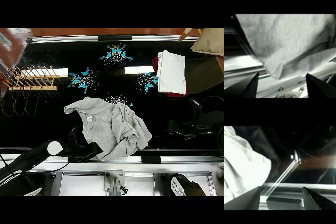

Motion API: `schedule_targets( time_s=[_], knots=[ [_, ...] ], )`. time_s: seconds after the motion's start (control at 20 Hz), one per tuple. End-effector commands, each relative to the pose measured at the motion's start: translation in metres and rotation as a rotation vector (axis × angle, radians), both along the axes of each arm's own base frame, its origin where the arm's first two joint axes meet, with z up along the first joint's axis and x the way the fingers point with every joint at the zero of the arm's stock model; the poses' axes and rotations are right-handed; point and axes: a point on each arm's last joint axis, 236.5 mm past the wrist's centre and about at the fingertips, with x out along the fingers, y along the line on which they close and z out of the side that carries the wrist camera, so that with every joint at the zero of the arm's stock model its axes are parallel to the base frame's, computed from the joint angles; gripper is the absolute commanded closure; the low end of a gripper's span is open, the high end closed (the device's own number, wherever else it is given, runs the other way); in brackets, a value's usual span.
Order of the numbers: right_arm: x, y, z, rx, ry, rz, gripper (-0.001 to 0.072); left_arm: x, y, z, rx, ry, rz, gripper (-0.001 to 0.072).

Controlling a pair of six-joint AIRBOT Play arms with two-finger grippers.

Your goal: Fold the shirts.

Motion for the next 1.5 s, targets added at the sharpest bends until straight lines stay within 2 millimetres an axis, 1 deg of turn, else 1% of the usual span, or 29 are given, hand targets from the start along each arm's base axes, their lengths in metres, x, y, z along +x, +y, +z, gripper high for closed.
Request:
schedule_targets(
  time_s=[0.0, 0.1, 0.15, 0.2, 0.3, 0.35, 0.4, 0.55, 0.7, 0.75, 0.8, 0.85, 0.9, 0.95, 1.0, 1.05, 1.1, 1.15, 1.2, 1.25, 1.3, 1.35, 1.4, 1.45],
  knots=[
    [-0.002, 0.021, 0.001, 0.010, -0.011, 0.097, 0.0042, 0.004, -0.007, -0.009, 0.001, -0.007, 0.032, 0.0085],
    [0.000, 0.042, -0.003, -0.002, -0.026, 0.183, 0.0042, 0.004, -0.007, -0.012, 0.009, -0.001, 0.033, 0.0191],
    [0.001, 0.051, -0.010, -0.013, -0.019, 0.224, 0.0042, 0.006, -0.006, -0.012, 0.009, -0.005, 0.038, 0.0212],
    [0.001, 0.058, -0.018, -0.023, 0.001, 0.254, 0.0042, 0.007, -0.007, -0.012, 0.008, -0.008, 0.040, 0.0272],
    [-0.002, 0.072, -0.039, -0.033, 0.054, 0.314, 0.0041, 0.011, -0.007, -0.011, 0.006, -0.021, 0.049, 0.0471],
    [-0.003, 0.079, -0.049, -0.032, 0.075, 0.336, 0.0042, 0.012, -0.007, -0.011, 0.006, -0.025, 0.052, 0.0593],
    [-0.003, 0.085, -0.057, -0.031, 0.091, 0.353, 0.0042, 0.013, -0.007, -0.011, 0.005, -0.028, 0.054, 0.0675],
    [-0.005, 0.091, -0.076, -0.050, 0.125, 0.389, 0.0042, 0.014, -0.008, -0.004, -0.006, -0.079, 0.011, 0.0679],
    [-0.009, 0.099, -0.089, -0.057, 0.155, 0.420, 0.0045, 0.018, -0.006, 0.005, -0.006, -0.144, -0.024, 0.0679],
    [-0.013, 0.103, -0.093, -0.058, 0.166, 0.438, 0.0135, 0.020, -0.006, 0.010, -0.008, -0.166, -0.032, 0.0679],
    [-0.016, 0.105, -0.093, -0.059, 0.173, 0.462, 0.0483, 0.024, -0.007, 0.016, -0.010, -0.199, -0.044, 0.0679],
    [-0.021, 0.105, -0.090, -0.056, 0.191, 0.485, 0.0631, 0.030, -0.006, 0.026, -0.019, -0.232, -0.048, 0.0679],
    [-0.026, 0.103, -0.081, -0.056, 0.208, 0.528, 0.0632, 0.040, -0.004, 0.042, -0.023, -0.292, -0.061, 0.0680],
    [-0.025, 0.097, -0.068, -0.079, 0.203, 0.578, 0.0632, 0.053, 0.000, 0.063, -0.023, -0.370, -0.072, 0.0680],
    [-0.017, 0.086, -0.050, -0.138, 0.168, 0.617, 0.0632, 0.071, 0.008, 0.091, -0.019, -0.470, -0.069, 0.0681],
    [-0.003, 0.074, -0.027, -0.210, 0.101, 0.636, 0.0632, 0.093, 0.022, 0.129, -0.010, -0.585, -0.046, 0.0681],
    [0.020, 0.060, 0.007, -0.300, -0.013, 0.633, 0.0632, 0.114, 0.040, 0.172, 0.008, -0.710, -0.010, 0.0681],
    [0.042, 0.050, 0.047, -0.381, -0.150, 0.614, 0.0632, 0.132, 0.065, 0.229, 0.037, -0.878, 0.035, 0.0680],
    [0.062, 0.040, 0.100, -0.458, -0.318, 0.576, 0.0632, 0.140, 0.090, 0.292, 0.060, -1.056, 0.087, 0.0680],
    [0.076, 0.033, 0.156, -0.519, -0.487, 0.529, 0.0632, 0.138, 0.117, 0.359, 0.076, -1.228, 0.158, 0.0680],
    [0.083, 0.029, 0.217, -0.558, -0.670, 0.473, 0.0632, 0.123, 0.145, 0.427, 0.090, -1.395, 0.239, 0.0680],
    [0.081, 0.026, 0.283, -0.585, -0.866, 0.408, 0.0632, 0.098, 0.168, 0.486, 0.107, -1.541, 0.308, 0.0680],
    [0.069, 0.024, 0.347, -0.592, -1.057, 0.341, 0.0632, 0.071, 0.186, 0.532, 0.126, -1.661, 0.365, 0.0680],
    [0.052, 0.021, 0.400, -0.590, -1.216, 0.276, 0.0632, 0.041, 0.200, 0.570, 0.143, -1.766, 0.414, 0.0680]
  ],
)
